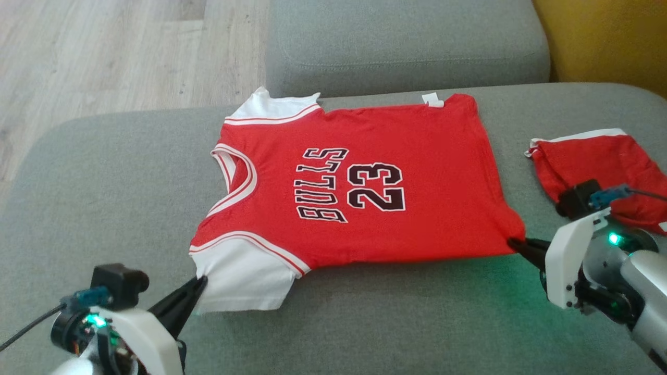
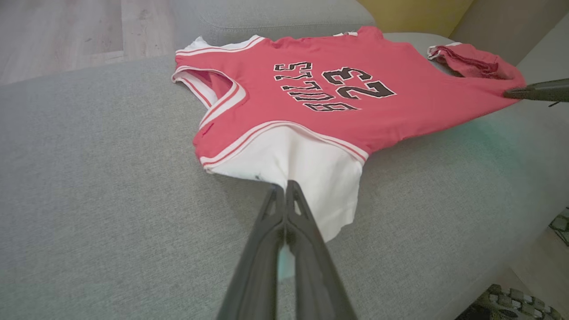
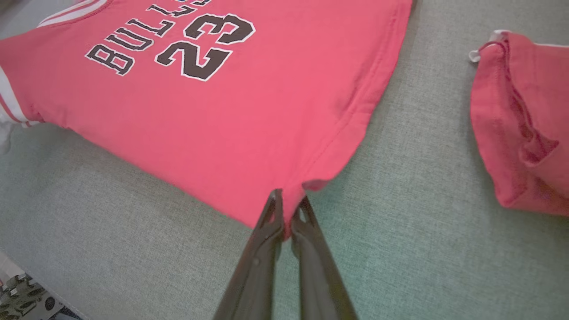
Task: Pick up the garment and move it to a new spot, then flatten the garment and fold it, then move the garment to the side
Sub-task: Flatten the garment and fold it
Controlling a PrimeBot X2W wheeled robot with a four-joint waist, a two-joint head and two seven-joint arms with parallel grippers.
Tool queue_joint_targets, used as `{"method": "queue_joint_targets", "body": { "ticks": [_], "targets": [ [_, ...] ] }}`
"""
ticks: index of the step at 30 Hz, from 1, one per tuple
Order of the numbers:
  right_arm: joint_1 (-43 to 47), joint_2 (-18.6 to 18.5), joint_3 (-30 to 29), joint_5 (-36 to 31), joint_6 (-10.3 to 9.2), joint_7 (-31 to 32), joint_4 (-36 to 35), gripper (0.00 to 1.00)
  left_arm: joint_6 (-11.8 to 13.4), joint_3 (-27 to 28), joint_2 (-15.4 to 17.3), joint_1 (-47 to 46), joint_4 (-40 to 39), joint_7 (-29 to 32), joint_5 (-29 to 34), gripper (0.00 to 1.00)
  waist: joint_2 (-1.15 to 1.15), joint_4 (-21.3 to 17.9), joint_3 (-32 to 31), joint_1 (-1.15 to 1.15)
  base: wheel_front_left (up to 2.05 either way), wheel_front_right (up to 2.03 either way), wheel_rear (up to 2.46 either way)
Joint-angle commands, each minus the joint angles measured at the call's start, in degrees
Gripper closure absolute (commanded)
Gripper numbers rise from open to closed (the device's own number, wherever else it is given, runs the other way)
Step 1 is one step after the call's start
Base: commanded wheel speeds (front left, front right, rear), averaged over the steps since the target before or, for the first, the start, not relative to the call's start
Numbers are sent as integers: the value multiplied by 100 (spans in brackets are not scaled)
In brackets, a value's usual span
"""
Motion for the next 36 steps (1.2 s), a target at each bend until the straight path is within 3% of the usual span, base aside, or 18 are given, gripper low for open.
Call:
{"method": "queue_joint_targets", "body": {
  "ticks": [1, 12, 15, 24, 32, 33, 34, 35, 36],
  "targets": [
    [-77, -114, -101, -54, -4, 2, -140, 100, 39, 287, 222, -394, -168, -6, -2, 100, 0, 0, 31, 0, 0, 0, 0],
    [-637, 364, -597, -373, -4, 117, 110, 100, -160, 378, 62, -1525, 491, 339, 67, 100, 0, -152, 611, 0, 0, 0, 0],
    [-924, 608, -780, -486, -4, 113, 334, 100, -318, 329, -50, -2141, 937, 494, 212, 100, 0, -189, 869, 0, 0, 0, 0],
    [-1556, 1035, -859, -757, -4, 143, 875, 100, -723, 85, -397, -3427, 2150, 725, 530, 100, 0, -279, 1235, 0, 0, 0, 0],
    [-1937, 1275, -692, -912, -4, 105, 1233, 100, -900, -286, -800, -4188, 3124, 503, 923, 100, 0, -318, 1489, 0, 0, 0, 0],
    [-1978, 1295, -673, -926, -4, 87, 1275, 100, -910, -325, -856, -4260, 3242, 434, 971, 91, 0, -328, 1517, 0, 0, 0, 0],
    [-2030, 1310, -696, -955, -4, 24, 1341, 100, -914, -344, -911, -4335, 3354, 334, 1026, 45, 0, -339, 1546, 0, 0, 0, 0],
    [-2107, 1324, -762, -1033, -4, -133, 1420, 69, -882, -327, -975, -4421, 3462, 178, 1086, 0, 0, -349, 1576, 0, 0, 0, 0],
    [-2181, 1350, -845, -1119, -4, -316, 1513, 0, -834, -295, -1048, -4512, 3554, -28, 1149, 0, 0, -356, 1604, 0, 0, 0, 0]
  ]
}}
